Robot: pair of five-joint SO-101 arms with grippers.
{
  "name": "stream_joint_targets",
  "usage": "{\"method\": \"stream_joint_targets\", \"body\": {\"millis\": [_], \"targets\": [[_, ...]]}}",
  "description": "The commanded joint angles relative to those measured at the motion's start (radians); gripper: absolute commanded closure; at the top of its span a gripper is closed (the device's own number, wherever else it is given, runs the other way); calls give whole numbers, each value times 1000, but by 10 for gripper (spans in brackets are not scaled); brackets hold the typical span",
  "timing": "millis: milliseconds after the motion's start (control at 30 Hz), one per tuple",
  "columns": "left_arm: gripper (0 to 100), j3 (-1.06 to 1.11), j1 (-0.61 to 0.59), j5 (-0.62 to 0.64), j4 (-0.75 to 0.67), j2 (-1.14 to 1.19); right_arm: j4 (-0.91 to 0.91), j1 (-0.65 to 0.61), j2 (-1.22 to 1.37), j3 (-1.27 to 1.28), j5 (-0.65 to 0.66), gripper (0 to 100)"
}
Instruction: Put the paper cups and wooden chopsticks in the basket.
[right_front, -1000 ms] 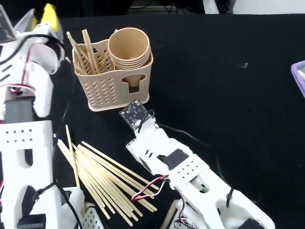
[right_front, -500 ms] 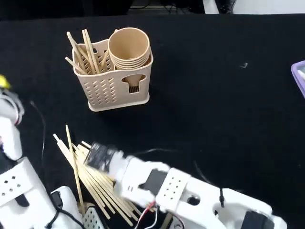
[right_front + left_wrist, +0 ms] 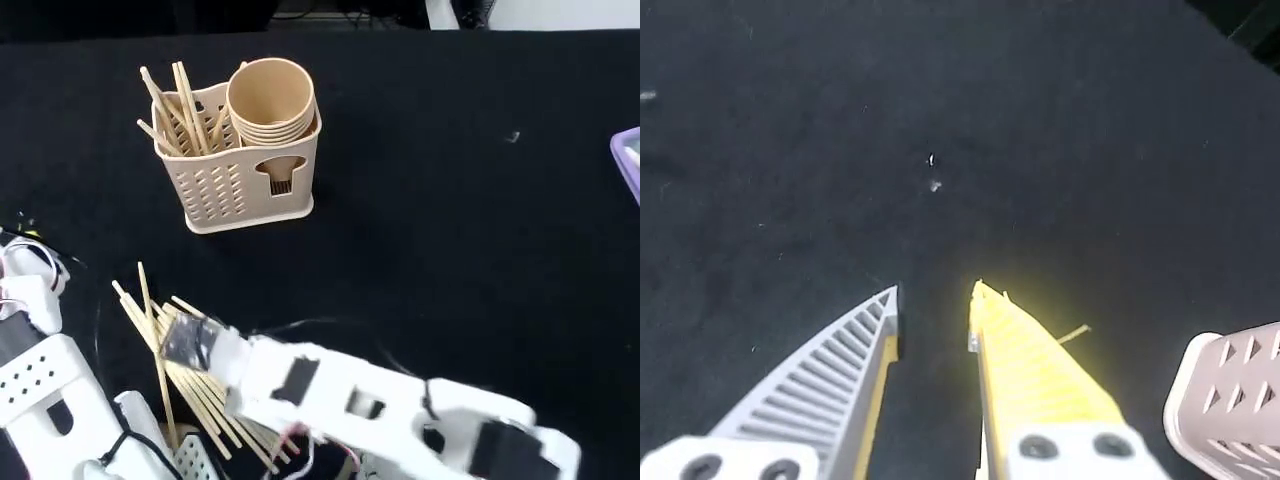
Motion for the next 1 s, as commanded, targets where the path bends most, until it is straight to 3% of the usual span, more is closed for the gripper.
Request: {"method": "stream_joint_targets", "body": {"millis": [0,267,533,967], "targets": [[873,-5,-5,5,-38,-15,2,61,157,-142,2,729],[873,157,-1,11,-186,-21,95,71,246,-249,5,887],[873,360,15,12,-411,-21,95,176,183,-248,106,946],[876,437,64,12,-465,-21,95,281,174,-251,144,987]]}}
